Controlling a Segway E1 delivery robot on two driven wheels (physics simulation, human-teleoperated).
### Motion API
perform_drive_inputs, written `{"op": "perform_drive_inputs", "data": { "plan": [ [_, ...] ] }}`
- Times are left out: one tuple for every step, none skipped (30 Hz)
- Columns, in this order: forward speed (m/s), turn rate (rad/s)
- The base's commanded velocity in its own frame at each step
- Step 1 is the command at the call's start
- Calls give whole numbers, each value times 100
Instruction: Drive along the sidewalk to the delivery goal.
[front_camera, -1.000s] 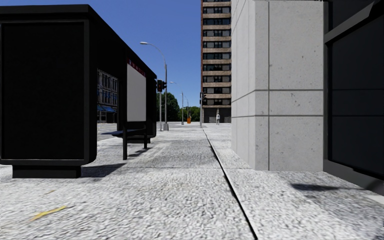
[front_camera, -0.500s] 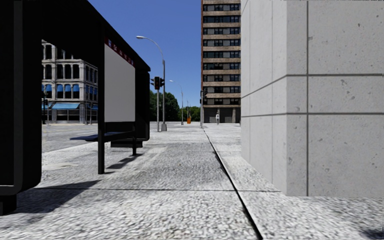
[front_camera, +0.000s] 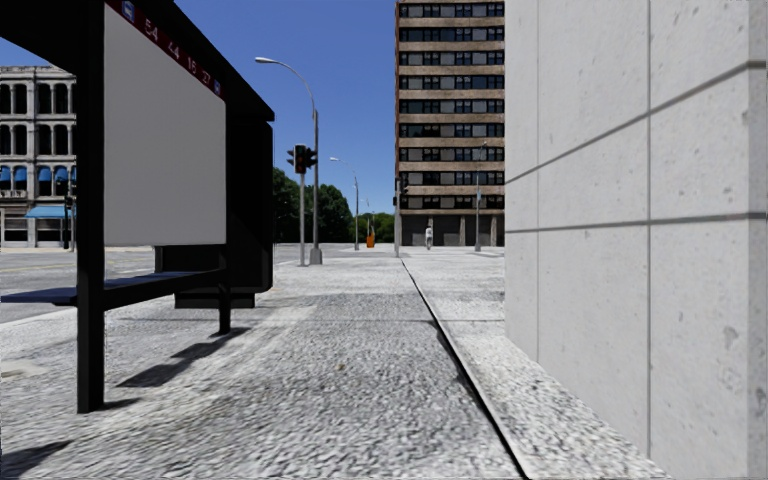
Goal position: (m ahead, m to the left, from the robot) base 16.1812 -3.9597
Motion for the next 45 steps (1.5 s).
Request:
{"op": "perform_drive_inputs", "data": {
  "plan": [
    [200, -2],
    [200, -2],
    [200, 0],
    [200, 0],
    [200, 0],
    [200, 0],
    [200, 0],
    [200, 0],
    [200, 0],
    [200, 0],
    [200, 0],
    [200, 0],
    [200, 0],
    [200, 0],
    [200, 0],
    [200, 0],
    [200, 0],
    [200, 0],
    [200, 0],
    [200, 0],
    [200, 0],
    [200, 0],
    [200, 0],
    [200, 0],
    [200, 0],
    [200, 0],
    [200, 0],
    [200, 0],
    [200, 0],
    [200, 0],
    [200, 0],
    [200, 0],
    [200, 0],
    [200, 0],
    [200, 0],
    [200, 0],
    [200, 0],
    [200, 0],
    [200, 0],
    [200, 0],
    [200, 0],
    [200, 0],
    [200, 0],
    [200, 0],
    [200, 0]
  ]
}}
